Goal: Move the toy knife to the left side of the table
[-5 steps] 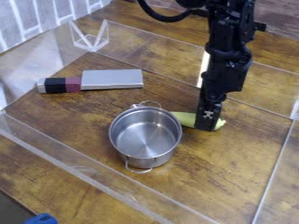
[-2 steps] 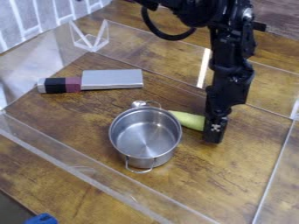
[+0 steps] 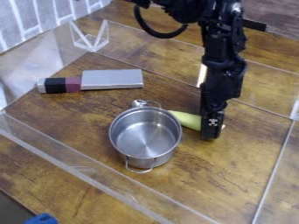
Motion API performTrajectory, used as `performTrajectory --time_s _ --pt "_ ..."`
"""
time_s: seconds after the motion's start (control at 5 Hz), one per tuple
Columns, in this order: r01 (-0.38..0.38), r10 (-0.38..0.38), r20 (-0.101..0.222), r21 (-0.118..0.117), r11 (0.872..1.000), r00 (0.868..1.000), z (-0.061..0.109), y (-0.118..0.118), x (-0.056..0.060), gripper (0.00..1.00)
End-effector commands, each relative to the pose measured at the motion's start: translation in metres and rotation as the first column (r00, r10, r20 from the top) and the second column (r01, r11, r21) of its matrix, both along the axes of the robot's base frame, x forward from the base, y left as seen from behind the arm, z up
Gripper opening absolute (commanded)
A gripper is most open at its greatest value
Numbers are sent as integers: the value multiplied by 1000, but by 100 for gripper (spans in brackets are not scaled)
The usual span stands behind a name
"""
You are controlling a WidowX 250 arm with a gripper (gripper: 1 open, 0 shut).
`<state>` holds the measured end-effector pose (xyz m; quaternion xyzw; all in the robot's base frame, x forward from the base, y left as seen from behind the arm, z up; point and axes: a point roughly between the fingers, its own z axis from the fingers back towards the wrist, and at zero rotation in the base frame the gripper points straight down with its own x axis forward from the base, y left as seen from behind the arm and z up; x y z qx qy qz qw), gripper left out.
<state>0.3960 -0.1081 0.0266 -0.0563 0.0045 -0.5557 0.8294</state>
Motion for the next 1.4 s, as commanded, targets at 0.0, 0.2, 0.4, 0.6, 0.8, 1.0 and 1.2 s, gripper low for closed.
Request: performTrajectory --time_s 0.0,0.2,0.4,0.6,0.8,1.0,1.2 --pt "-57 57 22 -22 998 998 19 12 -8 0" --pt "-111 111 -3 -38 993 994 23 22 -6 0" --pt "-116 116 -2 -23 993 993 30 18 -11 0" --pt "-123 123 -1 -9 992 992 36 15 -17 0" --pt "-147 147 -2 4 989 989 42 18 -14 0" --pt "-167 167 -4 20 986 986 48 20 -11 0" --pt "-179 179 -1 41 983 984 61 15 -11 0"
